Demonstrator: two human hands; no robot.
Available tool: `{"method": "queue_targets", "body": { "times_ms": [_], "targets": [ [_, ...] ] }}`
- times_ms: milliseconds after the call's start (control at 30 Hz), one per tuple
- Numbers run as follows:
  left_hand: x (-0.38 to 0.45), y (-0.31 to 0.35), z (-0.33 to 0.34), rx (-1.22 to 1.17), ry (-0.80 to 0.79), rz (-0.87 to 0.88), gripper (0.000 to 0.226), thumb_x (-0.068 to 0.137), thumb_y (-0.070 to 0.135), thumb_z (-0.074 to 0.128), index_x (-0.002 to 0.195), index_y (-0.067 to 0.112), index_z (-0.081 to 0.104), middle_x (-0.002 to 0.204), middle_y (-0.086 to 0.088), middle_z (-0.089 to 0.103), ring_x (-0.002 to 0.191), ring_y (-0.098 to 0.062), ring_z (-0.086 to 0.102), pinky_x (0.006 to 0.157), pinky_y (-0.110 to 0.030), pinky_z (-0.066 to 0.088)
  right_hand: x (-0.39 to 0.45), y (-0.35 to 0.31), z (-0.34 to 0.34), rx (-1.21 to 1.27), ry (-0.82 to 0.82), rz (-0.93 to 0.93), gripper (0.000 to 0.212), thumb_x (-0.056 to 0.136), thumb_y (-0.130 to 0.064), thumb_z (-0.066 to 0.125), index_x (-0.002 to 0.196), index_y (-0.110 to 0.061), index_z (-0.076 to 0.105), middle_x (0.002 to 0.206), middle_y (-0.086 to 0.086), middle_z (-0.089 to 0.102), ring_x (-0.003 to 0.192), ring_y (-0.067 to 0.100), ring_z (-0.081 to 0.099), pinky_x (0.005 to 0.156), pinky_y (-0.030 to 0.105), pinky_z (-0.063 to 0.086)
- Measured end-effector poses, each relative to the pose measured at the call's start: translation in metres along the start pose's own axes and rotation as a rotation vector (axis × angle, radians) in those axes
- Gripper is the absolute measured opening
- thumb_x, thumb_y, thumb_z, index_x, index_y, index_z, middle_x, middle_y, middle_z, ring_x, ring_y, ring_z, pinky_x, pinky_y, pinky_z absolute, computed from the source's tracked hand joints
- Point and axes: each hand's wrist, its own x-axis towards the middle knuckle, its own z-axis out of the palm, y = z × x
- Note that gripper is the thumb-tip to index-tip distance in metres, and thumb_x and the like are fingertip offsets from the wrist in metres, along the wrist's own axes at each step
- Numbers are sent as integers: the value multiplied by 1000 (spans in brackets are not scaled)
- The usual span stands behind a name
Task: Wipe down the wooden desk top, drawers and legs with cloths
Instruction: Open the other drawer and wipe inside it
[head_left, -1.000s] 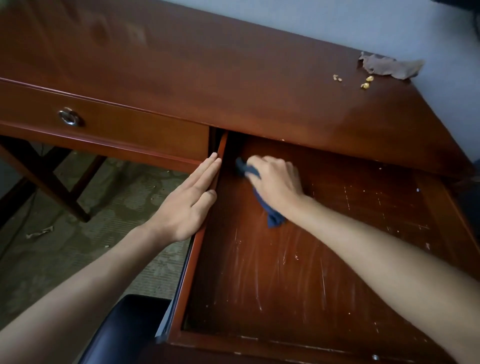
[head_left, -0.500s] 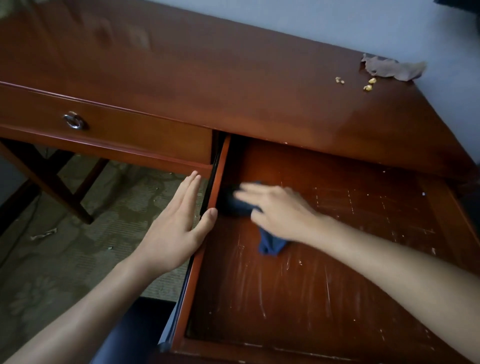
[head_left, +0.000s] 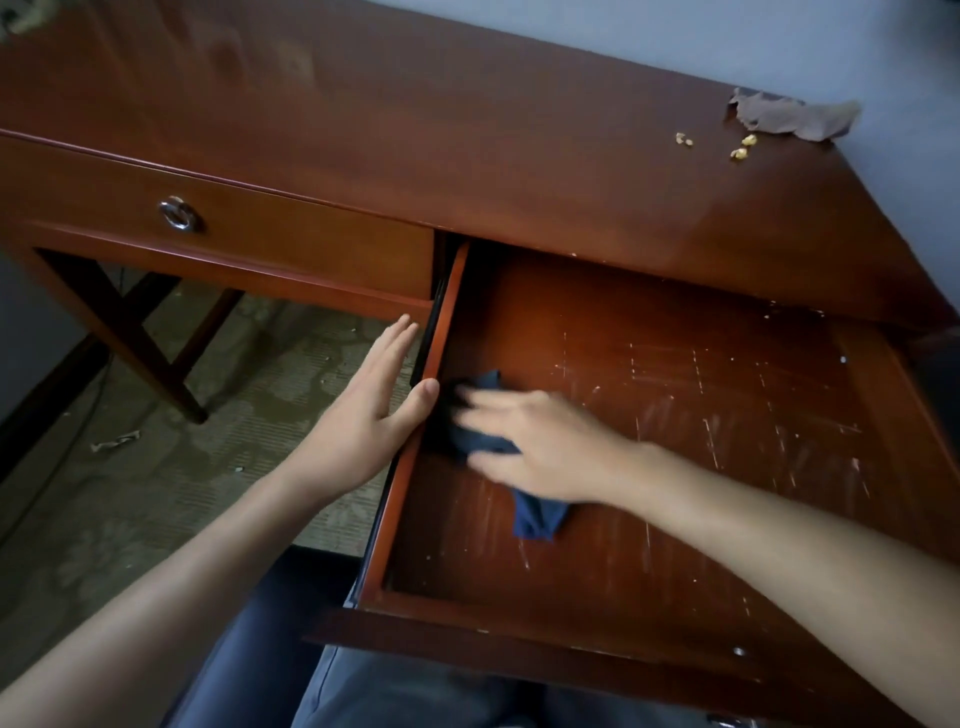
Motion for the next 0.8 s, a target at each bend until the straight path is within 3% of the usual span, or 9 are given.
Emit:
{"method": "queue_targets", "body": {
  "times_ms": [67, 133, 233, 333, 433, 533, 667, 800],
  "targets": [
    [1, 1, -1, 96, 1, 98, 60, 108, 39, 45, 164, 28, 24, 168, 28, 10, 152, 12, 1, 123, -21, 11, -16, -9, 6, 13, -31, -89, 60, 94, -50, 66, 150, -36, 49, 163, -12, 35, 144, 20, 44, 116, 45, 41],
    [4, 3, -1, 170, -16, 149, 53, 110, 30, 43, 161, 25, 32, 167, 26, 16, 152, 12, 4, 124, -21, 13, -10, -4, 3, -5, 22, -95, 51, 91, -41, 72, 141, -33, 60, 153, -7, 50, 136, 23, 54, 112, 46, 46],
    [5, 2, -2, 229, -36, 170, 51, 111, 31, 39, 161, 24, 33, 168, 24, 18, 152, 11, 7, 125, -18, 13, 27, 23, -15, -49, 200, 96, 37, 85, -40, 66, 122, -34, 71, 131, -1, 70, 116, 31, 67, 95, 44, 56],
    [2, 1, -4, 254, -37, 176, 51, 111, 33, 37, 161, 26, 32, 167, 25, 17, 152, 11, 8, 126, -21, 13, 62, 49, -31, -90, 302, 338, 19, 88, -43, 62, 101, -30, 68, 108, 0, 73, 98, 35, 68, 77, 38, 56],
    [2, 0, -4, 242, -33, 196, 50, 111, 33, 37, 161, 26, 34, 167, 26, 18, 152, 10, 10, 127, -24, 14, 67, 28, -17, -174, 312, 312, 22, 84, -43, 58, 92, -22, 64, 100, 3, 71, 93, 37, 68, 70, 38, 53],
    [3, -3, -6, 233, -25, 203, 50, 112, 38, 36, 161, 29, 34, 166, 29, 17, 152, 9, 12, 126, -24, 16, 34, -10, 10, -173, 264, 148, 24, 88, -39, 63, 95, -16, 68, 106, 9, 70, 94, 40, 68, 76, 44, 55],
    [3, 4, -5, 289, -27, 182, 51, 109, 37, 37, 160, 33, 34, 164, 34, 17, 152, 10, 14, 120, -22, 19, -14, -22, 26, 88, 161, -53, 31, 86, -24, 78, 113, -9, 77, 128, 15, 69, 112, 37, 68, 95, 47, 56],
    [13, 29, -3, 509, 6, 185, 59, 101, 29, 33, 157, 14, 42, 166, 8, 30, 151, -14, 31, 115, -23, 24, -42, -30, 28, 245, -59, -197, 51, 77, -2, 77, 125, -18, 72, 139, 1, 63, 125, 17, 63, 107, 32, 49]
  ]
}}
